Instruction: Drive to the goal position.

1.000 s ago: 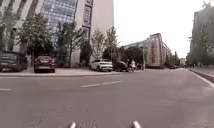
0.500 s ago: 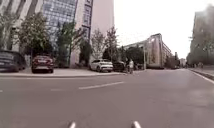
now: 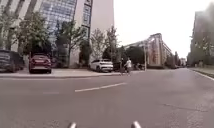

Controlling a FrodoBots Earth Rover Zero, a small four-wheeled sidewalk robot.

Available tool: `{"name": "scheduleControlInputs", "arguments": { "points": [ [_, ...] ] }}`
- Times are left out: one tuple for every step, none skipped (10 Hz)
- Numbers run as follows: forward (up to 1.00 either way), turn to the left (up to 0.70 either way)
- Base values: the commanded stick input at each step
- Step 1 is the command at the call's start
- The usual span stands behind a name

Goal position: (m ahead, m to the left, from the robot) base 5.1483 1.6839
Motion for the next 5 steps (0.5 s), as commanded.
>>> {"name": "scheduleControlInputs", "arguments": {
  "points": [
    [0.70, 0.00],
    [0.70, 0.00],
    [0.70, 0.00],
    [0.70, 0.00],
    [0.70, 0.00]
  ]
}}
